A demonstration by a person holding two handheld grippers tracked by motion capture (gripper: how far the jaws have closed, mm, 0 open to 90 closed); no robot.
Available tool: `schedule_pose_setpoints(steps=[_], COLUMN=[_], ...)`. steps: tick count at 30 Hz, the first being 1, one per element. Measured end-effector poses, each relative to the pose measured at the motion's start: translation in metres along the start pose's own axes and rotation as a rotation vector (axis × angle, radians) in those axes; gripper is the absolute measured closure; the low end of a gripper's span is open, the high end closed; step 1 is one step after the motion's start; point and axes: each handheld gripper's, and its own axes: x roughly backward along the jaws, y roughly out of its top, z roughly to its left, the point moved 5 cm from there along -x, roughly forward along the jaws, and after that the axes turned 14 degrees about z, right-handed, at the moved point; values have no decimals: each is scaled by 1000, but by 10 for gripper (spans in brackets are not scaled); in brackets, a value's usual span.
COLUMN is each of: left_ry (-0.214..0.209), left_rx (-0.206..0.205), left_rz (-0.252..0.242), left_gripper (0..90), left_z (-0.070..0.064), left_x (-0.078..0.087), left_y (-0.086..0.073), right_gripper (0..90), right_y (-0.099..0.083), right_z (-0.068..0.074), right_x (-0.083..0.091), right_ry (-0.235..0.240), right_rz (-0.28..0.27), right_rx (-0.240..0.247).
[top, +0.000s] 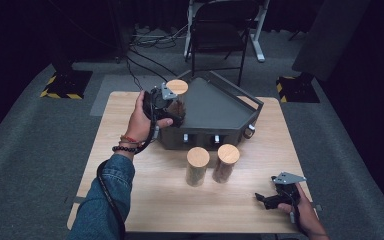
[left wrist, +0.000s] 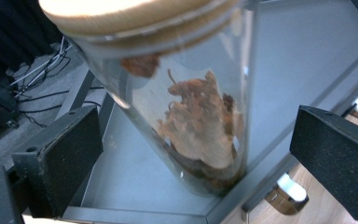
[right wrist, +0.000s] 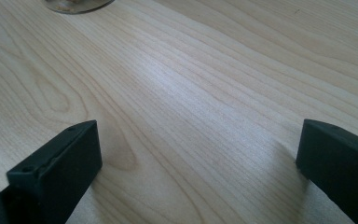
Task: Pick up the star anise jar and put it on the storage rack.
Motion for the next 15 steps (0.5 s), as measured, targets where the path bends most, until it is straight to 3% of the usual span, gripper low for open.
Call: schedule_pose_setpoints(steps=[15], left_ry=[-11], left_rx=[-31], left_rz=[-16], left_gripper=[24], left_z=[-19], left_x=[1], left_y=[-35], right_gripper=[0], right_y=[0], right_z=[0], right_x=[0], right_ry=[0], right_rz=[0], right_rx=[0])
